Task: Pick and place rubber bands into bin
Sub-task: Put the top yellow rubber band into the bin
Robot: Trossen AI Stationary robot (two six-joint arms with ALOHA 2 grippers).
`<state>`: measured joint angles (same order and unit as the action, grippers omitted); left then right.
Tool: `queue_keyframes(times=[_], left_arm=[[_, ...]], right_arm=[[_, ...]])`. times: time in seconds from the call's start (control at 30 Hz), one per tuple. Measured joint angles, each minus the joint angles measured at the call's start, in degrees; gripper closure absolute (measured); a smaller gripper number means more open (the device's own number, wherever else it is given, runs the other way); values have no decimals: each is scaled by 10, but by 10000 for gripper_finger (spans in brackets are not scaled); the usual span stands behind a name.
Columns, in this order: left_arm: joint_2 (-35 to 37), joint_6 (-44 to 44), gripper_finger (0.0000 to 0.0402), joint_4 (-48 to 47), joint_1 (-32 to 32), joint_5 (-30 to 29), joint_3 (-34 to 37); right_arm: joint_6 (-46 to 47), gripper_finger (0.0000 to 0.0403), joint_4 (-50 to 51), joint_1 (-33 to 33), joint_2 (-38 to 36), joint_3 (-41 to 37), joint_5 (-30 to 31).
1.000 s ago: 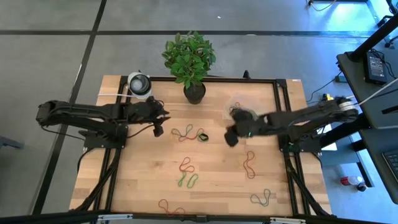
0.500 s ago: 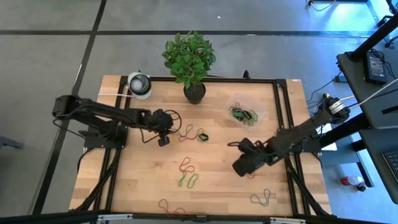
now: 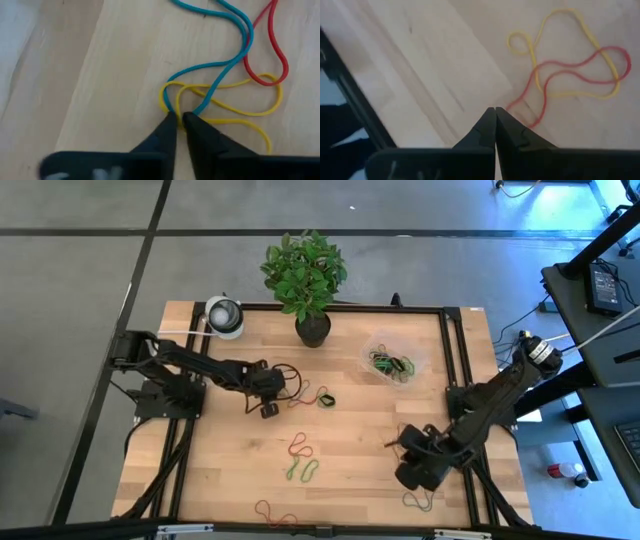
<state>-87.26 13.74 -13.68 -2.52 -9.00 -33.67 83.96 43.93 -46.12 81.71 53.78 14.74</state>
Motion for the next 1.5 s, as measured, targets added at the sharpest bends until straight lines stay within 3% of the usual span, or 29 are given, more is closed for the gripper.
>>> queue_keyframes(times=[0.2,0.43,0.73,1.23,1.5], left_arm=[[24,80,399,-93,33,-19,-38],[41,101,399,-190,80,-78,-168],[43,156,399,-229,135,-147,-292],[39,261,399,-286,168,-140,-310],[38,266,398,-285,167,-144,-310]], right_arm=[[0,397,12,-41,0,0,0],[-1,392,61,-79,0,0,0],[-2,392,99,-127,0,-2,2],[45,391,65,-180,0,-26,2],[58,391,65,-180,0,-26,3]])
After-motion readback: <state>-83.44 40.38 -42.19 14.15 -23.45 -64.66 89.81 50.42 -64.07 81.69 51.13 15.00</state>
